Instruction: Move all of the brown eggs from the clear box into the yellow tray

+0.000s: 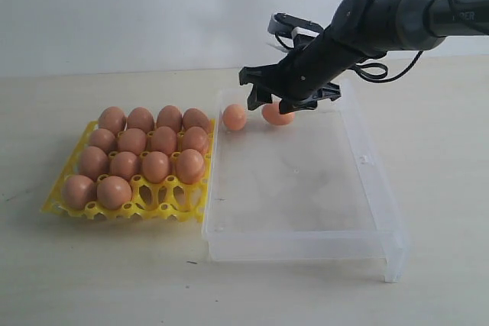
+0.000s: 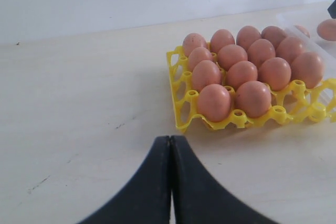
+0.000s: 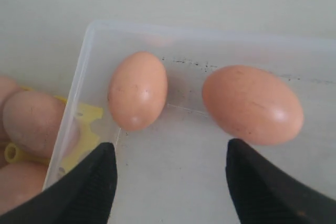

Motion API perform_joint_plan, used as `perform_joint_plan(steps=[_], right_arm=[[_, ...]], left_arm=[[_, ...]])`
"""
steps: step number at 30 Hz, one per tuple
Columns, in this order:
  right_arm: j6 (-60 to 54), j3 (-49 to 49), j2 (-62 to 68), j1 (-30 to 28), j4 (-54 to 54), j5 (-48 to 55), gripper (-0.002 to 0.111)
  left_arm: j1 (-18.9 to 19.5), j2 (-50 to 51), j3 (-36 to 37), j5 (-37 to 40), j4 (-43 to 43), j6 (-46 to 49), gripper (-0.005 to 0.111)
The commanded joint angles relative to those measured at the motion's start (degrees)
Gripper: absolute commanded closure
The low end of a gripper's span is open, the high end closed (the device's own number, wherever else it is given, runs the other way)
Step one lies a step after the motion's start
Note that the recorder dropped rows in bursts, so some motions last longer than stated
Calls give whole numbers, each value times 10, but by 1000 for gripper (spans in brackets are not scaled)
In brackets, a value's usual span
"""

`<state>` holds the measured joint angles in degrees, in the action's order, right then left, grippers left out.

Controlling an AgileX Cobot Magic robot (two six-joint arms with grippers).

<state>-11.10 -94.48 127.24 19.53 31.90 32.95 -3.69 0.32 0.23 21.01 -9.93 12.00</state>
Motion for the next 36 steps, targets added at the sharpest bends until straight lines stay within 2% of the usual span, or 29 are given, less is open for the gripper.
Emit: perform_joint_plan(steps=[1,4,13,16,21,26,31,36], right_arm=[[8,3,-5,1,-6,-4,49],[8,3,-5,0,-27,-17,49],[-27,3,-5,4,-184,-59,49],[-12,3,-4,8,-183,-60,49],[79,3,1,8,-170,-60,49],[78,3,10,8,-203,-57,49],[147,3,23,7,-131,-51,49],[152,3,39,3,-32,-55,49]], left_arm=[[-2,-3,-2,-4,1,0,107],[-2,-3,-2,-4,1,0,107],[-2,-3,-2,-4,1,0,107],[-2,-3,-2,-4,1,0,107],[-2,-3,-2,-4,1,0,107],[-2,-3,-2,-4,1,0,107],[-2,-3,-2,-4,1,0,107],[-2,-3,-2,-4,1,0,107]])
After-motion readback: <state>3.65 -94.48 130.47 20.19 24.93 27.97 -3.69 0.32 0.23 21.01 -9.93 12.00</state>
